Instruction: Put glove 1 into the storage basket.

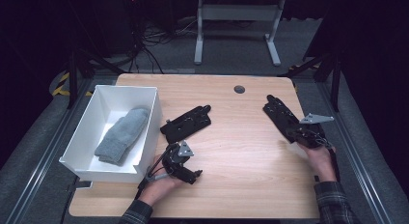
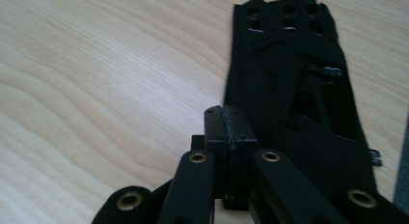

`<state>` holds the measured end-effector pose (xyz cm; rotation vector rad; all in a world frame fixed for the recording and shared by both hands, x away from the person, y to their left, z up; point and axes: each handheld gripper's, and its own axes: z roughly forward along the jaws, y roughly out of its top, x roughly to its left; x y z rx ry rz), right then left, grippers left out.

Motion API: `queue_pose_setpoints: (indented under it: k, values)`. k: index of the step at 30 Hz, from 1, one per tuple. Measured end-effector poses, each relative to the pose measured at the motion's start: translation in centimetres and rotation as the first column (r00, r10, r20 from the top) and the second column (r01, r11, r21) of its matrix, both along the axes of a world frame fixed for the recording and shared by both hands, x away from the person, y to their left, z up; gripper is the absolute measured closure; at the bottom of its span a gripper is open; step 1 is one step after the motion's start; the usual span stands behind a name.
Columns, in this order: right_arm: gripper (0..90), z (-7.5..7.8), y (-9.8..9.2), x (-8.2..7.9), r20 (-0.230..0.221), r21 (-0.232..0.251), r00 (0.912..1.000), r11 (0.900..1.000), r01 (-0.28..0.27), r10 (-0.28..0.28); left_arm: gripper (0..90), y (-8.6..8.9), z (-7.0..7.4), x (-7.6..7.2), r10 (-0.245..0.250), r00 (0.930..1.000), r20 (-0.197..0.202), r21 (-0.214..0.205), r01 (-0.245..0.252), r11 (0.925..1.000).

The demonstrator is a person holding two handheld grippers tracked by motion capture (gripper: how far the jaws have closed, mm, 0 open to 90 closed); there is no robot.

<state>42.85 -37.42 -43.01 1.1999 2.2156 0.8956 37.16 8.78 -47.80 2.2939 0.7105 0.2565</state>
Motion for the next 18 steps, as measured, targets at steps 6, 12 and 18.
queue_pose_setpoints:
  k: [6,12,18]
  values:
    - [90.0,-1.0,-0.5,1.1,-0.032,-0.021,0.999,0.9993,0.029,-0.03,0.5,0.0,0.0,-0.1,0.0,1.0,0.001,-0.001,0.0,1.0]
    - [90.0,-1.7,-0.7,1.6,-0.065,-0.03,0.9971,0.9988,0.038,-0.04,0.6,0.0,0.0,-0.1,-0.001,1.0,0.001,-0.001,0.001,1.0]
    - [90.0,-1.8,-0.3,1.4,-0.087,-0.028,0.9962,0.9996,0.005,-0.007,0.6,0.0,0.0,-0.1,0.0,1.0,0.002,0.0,0.0,1.0]
